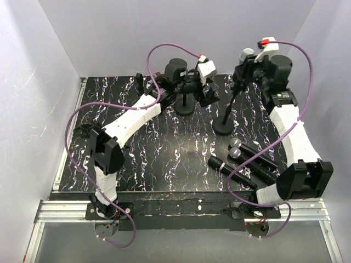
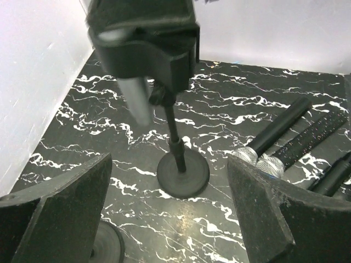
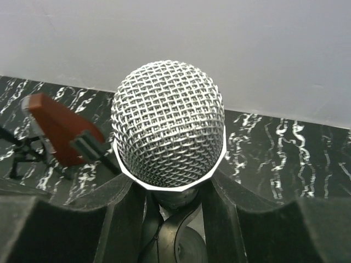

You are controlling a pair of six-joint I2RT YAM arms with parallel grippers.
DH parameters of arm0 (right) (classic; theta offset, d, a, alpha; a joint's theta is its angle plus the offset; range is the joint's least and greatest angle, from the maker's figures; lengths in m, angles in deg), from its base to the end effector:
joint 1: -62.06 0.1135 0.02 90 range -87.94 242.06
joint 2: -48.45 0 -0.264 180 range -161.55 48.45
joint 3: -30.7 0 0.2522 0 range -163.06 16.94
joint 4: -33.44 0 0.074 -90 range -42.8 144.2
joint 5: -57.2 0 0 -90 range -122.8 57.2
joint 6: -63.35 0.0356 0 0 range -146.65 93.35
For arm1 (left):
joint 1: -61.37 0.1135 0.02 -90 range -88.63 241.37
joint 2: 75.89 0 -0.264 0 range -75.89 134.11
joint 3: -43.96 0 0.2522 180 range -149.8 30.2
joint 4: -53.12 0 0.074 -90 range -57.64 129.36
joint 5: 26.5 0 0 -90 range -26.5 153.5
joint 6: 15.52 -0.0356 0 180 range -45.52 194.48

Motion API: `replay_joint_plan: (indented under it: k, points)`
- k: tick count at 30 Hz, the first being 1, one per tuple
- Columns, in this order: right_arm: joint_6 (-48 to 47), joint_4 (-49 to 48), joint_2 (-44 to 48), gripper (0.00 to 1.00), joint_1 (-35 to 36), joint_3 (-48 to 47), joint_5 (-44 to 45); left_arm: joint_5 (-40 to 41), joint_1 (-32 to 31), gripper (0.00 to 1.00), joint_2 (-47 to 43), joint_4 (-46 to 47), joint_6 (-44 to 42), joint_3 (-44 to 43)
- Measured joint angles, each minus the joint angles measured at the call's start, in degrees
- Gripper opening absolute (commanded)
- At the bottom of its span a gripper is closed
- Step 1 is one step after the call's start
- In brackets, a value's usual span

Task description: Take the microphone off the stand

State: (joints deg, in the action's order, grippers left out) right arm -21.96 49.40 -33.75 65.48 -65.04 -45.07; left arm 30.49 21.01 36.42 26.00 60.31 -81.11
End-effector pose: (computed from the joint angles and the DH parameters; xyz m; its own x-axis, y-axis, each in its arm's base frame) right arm 0.3370 0.0277 0.4295 -0.0641 0.0762 -0.9950 -0.2659 0.9597 0.0906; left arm 0.3431 -0.3171 0.3877 0.0482 0.2285 -0.9724 0.9627 0.2489 0.1061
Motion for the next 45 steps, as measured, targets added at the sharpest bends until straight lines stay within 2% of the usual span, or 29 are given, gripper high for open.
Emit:
replay_joint_plan:
  k: [8,16,22,27,29,36,37,38,40,41,42,43,45]
  points:
    - [6.1,11.9,0.9,0.01,18.6,-5.5,22.9,2.3,-0.3,0.84,-10.4,5.7,1.2,11.8]
    - [10.5,20.7,-1.0,0.01,24.5,-13.1,36.9,16.4,-4.9,0.85,-17.6,13.7,2.6,19.7]
    - [12.2,22.3,-3.2,0.01,26.9,-15.0,40.7,27.5,-10.1,0.79,-17.1,18.1,2.7,21.8]
    - [15.1,24.5,-3.6,0.01,27.5,-15.0,42.1,35.8,-12.3,0.62,-15.6,21.2,2.4,21.9]
    - [16.0,25.1,-3.6,0.01,27.5,-15.0,42.3,38.4,-12.4,0.59,-15.1,22.7,2.2,22.4]
    - [19.2,26.6,-3.4,0.01,27.4,-15.0,42.2,42.1,-12.9,0.48,-14.3,23.9,1.8,24.6]
    - [19.6,26.8,-3.4,0.01,27.4,-15.0,42.3,42.1,-13.0,0.43,-14.3,24.3,1.8,24.9]
    - [19.9,26.8,-3.3,0.09,27.4,-15.0,42.1,42.1,-13.0,0.35,-14.3,24.5,1.8,25.0]
    - [20.6,26.8,-3.3,0.36,27.3,-14.9,42.1,42.0,-13.0,0.20,-14.3,24.7,1.8,25.2]
    - [20.7,26.8,-3.3,0.50,27.3,-14.8,41.9,42.0,-13.0,0.15,-14.3,24.9,1.8,25.3]
    - [20.6,26.7,-3.2,0.60,27.2,-14.7,41.6,42.0,-13.0,0.11,-14.3,25.1,1.8,25.4]
    - [20.6,26.4,-3.1,0.69,27.0,-14.5,41.1,42.0,-13.0,0.09,-14.3,25.2,1.8,25.4]
    - [21.2,25.3,-2.2,0.79,26.8,-13.6,38.2,42.0,-12.9,0.05,-14.3,25.6,1.8,25.6]
